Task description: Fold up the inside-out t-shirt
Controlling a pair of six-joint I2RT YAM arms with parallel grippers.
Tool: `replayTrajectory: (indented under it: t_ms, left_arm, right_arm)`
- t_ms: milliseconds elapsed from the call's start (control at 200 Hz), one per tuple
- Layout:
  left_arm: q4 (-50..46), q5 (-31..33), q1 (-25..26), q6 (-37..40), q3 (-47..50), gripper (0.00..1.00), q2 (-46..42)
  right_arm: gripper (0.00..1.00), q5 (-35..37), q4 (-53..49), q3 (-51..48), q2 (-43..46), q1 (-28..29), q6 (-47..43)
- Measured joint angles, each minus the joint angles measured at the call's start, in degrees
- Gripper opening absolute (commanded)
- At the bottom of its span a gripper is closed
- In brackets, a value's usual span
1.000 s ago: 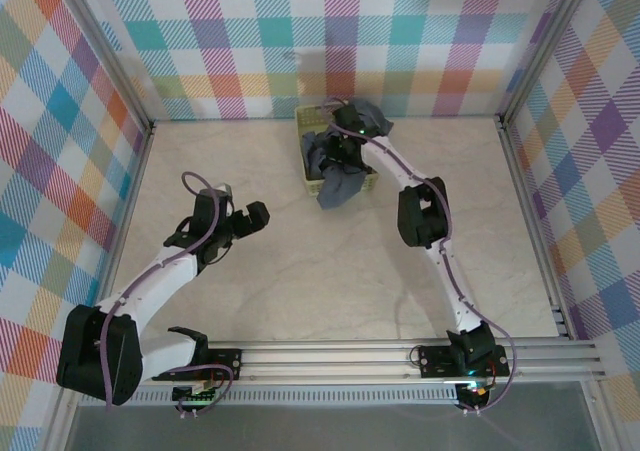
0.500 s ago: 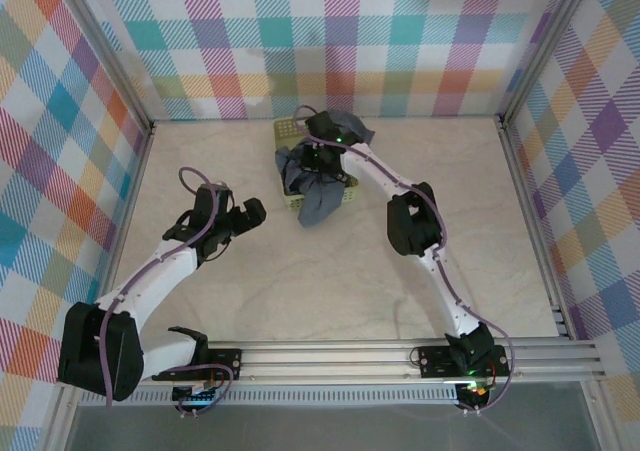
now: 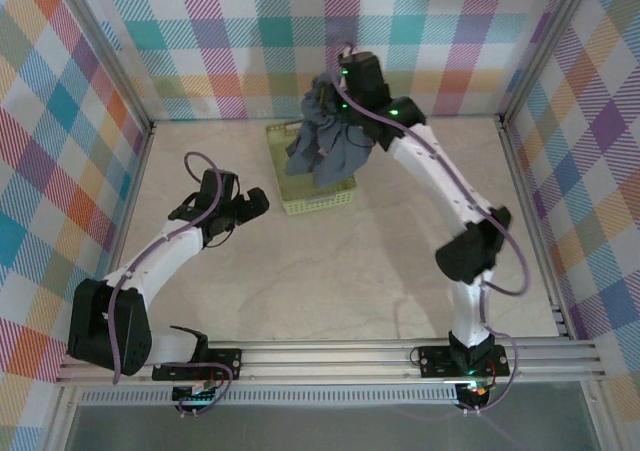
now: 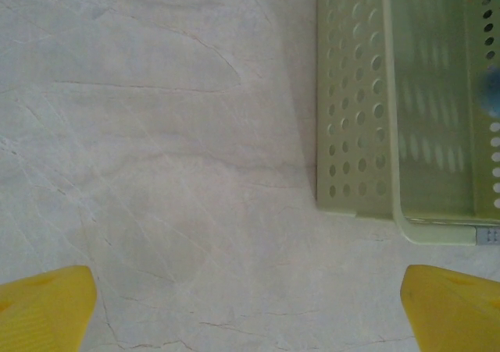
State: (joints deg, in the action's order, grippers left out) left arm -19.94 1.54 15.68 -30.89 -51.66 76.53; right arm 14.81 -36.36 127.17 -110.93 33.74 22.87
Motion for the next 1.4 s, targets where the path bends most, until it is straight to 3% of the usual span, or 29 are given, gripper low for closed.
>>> replayTrajectory:
  t_ms: [205,385,545,790,1065,1400]
  left_arm:
    - [-4.92,1.16,1.05,0.07,-10.40,1.00,7.82]
    - [-8.98,3.10,2.45,0.11,-22.62,1.00,18.56]
    - [-13.60,4.79,2.86,0.33,-35.74,1.00,31.17]
    - [-22.21,8.61,3.04,1.66,-53.37,0.97,46.75]
    - [-30.91,16.22,1.16,6.23,-66.01,0.91,56.54]
    - [-37.86,25.77,-14.43,9.66,-71.38,0.92,57.55]
  right_arm:
    - [0.00,6.47,2.75,-14.53,19.41,-3.93,-3.93]
    - [0.00,10.05,2.99,-21.90,29.00,-7.67,-5.70]
    - [0.00,10.93,4.46,-38.88,37.00,-9.53,-5.57]
    - [0.00,8.92,6.64,-61.88,36.06,-11.41,-1.60]
    - [0.00,5.46,9.90,-67.52,33.31,-11.39,1.77]
    - [0.00,4.00,12.37,-67.60,33.29,-11.41,2.01]
